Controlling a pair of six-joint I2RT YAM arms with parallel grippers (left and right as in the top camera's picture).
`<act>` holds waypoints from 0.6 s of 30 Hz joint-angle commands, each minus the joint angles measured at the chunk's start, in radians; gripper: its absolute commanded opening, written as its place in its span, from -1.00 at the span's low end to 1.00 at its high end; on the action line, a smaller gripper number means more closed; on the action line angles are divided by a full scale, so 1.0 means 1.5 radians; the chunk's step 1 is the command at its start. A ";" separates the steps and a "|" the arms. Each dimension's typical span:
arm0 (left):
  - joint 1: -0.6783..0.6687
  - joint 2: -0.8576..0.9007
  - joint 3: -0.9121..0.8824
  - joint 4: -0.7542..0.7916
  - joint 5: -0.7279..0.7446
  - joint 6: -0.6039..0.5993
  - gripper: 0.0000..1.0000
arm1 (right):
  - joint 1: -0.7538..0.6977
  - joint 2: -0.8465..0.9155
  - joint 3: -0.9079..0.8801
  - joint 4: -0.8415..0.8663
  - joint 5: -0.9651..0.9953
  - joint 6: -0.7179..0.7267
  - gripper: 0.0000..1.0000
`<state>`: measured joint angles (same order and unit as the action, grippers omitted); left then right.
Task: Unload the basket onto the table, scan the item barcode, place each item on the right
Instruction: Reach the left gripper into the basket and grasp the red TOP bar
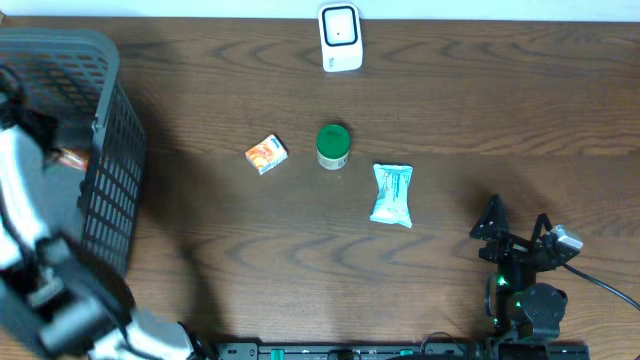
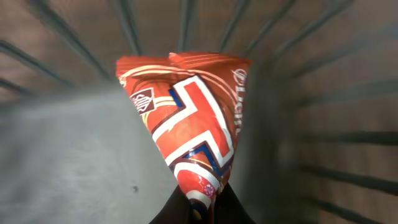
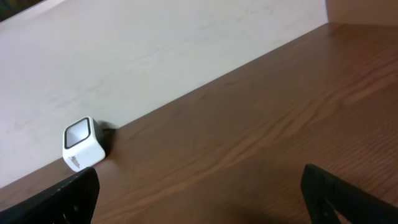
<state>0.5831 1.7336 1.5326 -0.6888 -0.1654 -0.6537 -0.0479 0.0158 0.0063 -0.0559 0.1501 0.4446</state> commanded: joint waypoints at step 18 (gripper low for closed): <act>-0.312 -0.391 0.009 -0.143 0.043 -0.014 -0.86 | 0.007 -0.002 -0.001 -0.003 0.001 0.005 0.99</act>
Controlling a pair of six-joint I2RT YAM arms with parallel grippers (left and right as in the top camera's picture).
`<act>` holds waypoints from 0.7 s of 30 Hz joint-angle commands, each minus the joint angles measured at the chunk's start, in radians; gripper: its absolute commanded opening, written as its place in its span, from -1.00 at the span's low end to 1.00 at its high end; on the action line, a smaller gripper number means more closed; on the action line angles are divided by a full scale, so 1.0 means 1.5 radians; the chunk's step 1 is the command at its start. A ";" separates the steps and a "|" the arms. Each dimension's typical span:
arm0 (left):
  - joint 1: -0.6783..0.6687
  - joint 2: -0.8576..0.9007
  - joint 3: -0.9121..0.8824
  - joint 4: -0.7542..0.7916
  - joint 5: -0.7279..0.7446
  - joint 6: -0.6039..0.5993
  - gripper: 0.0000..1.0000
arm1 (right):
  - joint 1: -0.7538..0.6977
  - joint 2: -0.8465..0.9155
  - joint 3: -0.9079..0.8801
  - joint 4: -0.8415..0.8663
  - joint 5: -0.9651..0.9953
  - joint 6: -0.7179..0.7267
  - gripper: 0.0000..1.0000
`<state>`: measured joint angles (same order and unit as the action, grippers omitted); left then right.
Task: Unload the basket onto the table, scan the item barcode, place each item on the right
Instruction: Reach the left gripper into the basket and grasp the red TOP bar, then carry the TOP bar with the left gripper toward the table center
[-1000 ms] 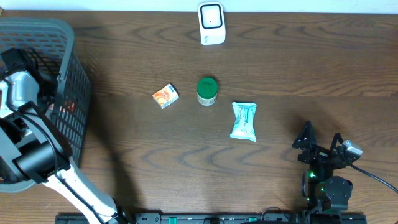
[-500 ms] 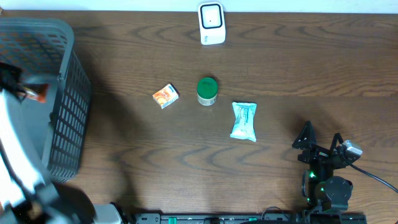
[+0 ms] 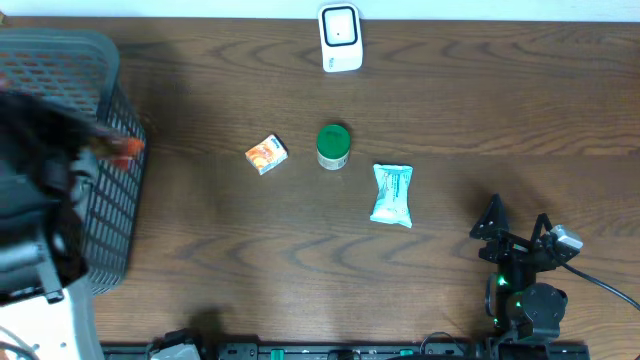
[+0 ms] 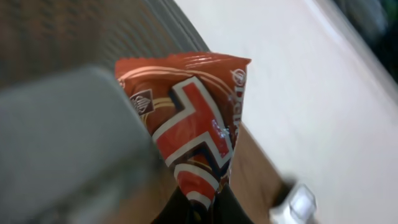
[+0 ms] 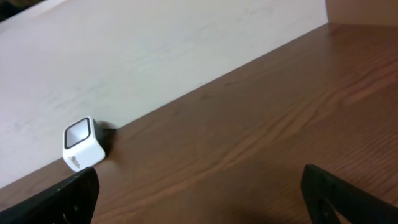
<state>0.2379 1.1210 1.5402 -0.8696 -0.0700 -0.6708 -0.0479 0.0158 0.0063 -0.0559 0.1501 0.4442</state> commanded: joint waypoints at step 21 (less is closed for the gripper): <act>-0.470 0.487 0.001 -0.187 -0.193 -0.214 -0.85 | 0.007 -0.002 -0.001 -0.003 0.001 0.005 0.98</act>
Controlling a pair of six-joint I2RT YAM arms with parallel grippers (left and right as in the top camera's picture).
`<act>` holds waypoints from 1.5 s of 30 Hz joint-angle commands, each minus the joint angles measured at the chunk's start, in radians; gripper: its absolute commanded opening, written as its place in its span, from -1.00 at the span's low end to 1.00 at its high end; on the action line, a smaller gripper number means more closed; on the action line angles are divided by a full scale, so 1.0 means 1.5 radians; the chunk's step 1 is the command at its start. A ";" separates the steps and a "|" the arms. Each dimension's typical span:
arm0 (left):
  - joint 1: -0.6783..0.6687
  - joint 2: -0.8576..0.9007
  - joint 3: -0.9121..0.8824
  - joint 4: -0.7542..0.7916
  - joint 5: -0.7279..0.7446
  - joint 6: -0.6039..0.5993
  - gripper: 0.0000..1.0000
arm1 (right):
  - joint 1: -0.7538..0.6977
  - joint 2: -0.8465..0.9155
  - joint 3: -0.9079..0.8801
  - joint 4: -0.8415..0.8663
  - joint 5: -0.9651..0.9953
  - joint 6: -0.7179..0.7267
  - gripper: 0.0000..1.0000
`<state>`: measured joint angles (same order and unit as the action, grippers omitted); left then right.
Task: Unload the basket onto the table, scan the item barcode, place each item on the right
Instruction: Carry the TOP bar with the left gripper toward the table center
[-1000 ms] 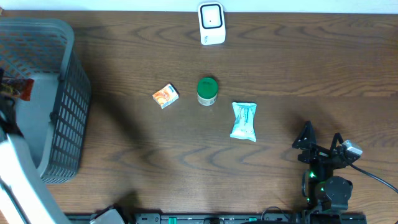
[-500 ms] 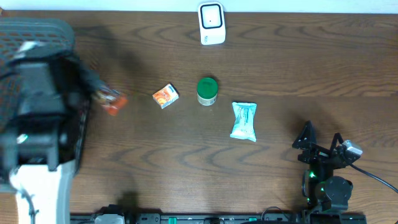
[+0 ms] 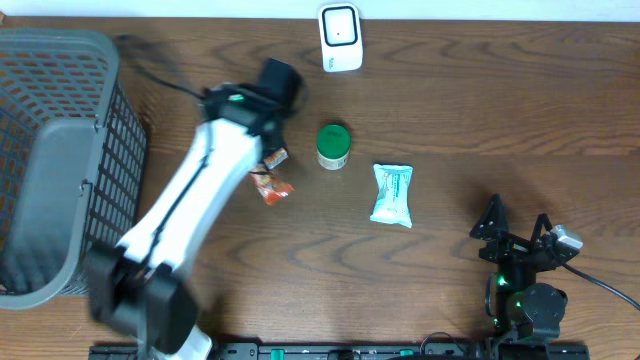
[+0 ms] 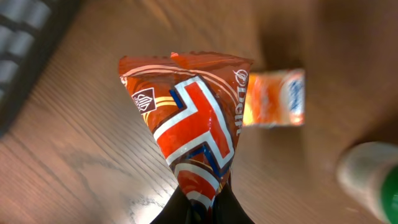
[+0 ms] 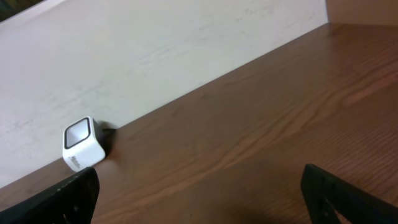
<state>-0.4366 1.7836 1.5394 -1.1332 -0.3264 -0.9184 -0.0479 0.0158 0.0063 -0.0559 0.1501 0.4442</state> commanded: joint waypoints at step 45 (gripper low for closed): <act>-0.242 0.234 -0.010 -0.015 -0.097 -0.054 -0.85 | 0.007 -0.002 -0.001 -0.003 0.002 0.005 0.99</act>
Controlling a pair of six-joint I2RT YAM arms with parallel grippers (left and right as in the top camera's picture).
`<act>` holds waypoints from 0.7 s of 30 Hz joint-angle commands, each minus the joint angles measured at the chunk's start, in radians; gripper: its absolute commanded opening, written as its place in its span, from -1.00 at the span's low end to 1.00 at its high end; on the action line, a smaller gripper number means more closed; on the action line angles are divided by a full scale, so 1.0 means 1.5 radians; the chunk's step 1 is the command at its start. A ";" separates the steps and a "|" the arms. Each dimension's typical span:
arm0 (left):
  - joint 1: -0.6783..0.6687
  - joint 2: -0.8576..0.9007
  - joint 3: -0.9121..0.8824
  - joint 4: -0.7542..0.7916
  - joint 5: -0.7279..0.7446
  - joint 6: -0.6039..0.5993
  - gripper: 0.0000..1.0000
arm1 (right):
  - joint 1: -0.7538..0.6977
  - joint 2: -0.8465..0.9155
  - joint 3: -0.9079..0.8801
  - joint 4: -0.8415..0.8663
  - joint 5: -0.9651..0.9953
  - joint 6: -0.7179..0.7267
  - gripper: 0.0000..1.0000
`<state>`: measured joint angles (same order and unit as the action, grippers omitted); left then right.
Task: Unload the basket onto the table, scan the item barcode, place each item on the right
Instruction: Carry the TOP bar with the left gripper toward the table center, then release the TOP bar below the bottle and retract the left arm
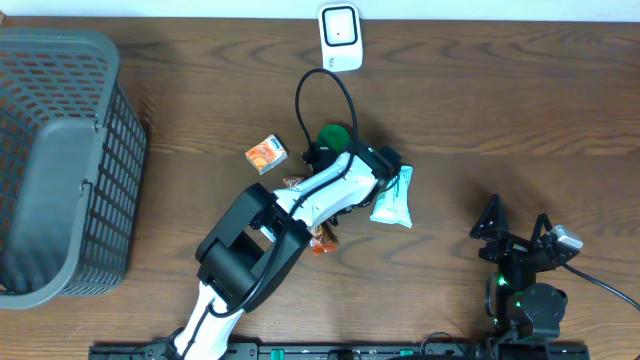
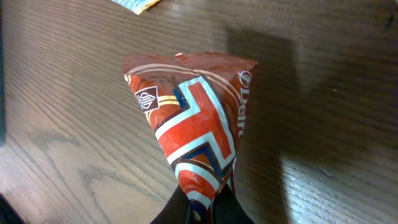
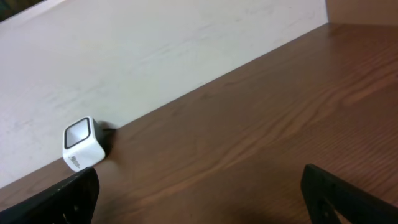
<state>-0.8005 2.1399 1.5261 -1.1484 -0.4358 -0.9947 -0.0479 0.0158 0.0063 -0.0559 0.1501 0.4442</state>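
Observation:
A red snack packet (image 2: 193, 130) with a white and blue cross pattern hangs over the wooden table, with my left gripper (image 2: 202, 208) shut on its lower corner. From overhead the left arm curls over the table's middle. A red-orange bit of the packet (image 1: 320, 243) shows beside it, and the fingers are hidden. The white scanner (image 1: 340, 38) stands at the far edge, well away from the packet. It also shows in the right wrist view as the scanner (image 3: 81, 144). My right gripper (image 1: 515, 235) rests open at the front right, holding nothing.
A grey wire basket (image 1: 60, 160) fills the left side. An orange box (image 1: 266, 153), a green-lidded jar (image 1: 333, 135) partly under the arm, and a pale blue packet (image 1: 392, 195) lie mid-table. A black cable (image 1: 325, 85) loops above the jar.
The left arm has moved right and toward the front, carrying the packet from beside the orange box to the table's middle. The box now shows only at the wrist view's top edge. The right arm is unchanged.
My left gripper was shut on the red packet inside the basket. Then it held the packet at the basket's rim, then over the table beside the orange box. Now the packet hangs over the middle of the table, still gripped.

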 commanded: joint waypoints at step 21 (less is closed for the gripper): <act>0.001 -0.070 0.106 -0.062 -0.083 0.114 0.96 | 0.007 -0.002 -0.001 -0.003 0.001 0.005 0.98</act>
<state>-0.8005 2.1231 1.6169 -1.2217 -0.5083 -0.8497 -0.0483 0.0158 0.0063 -0.0563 0.1501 0.4442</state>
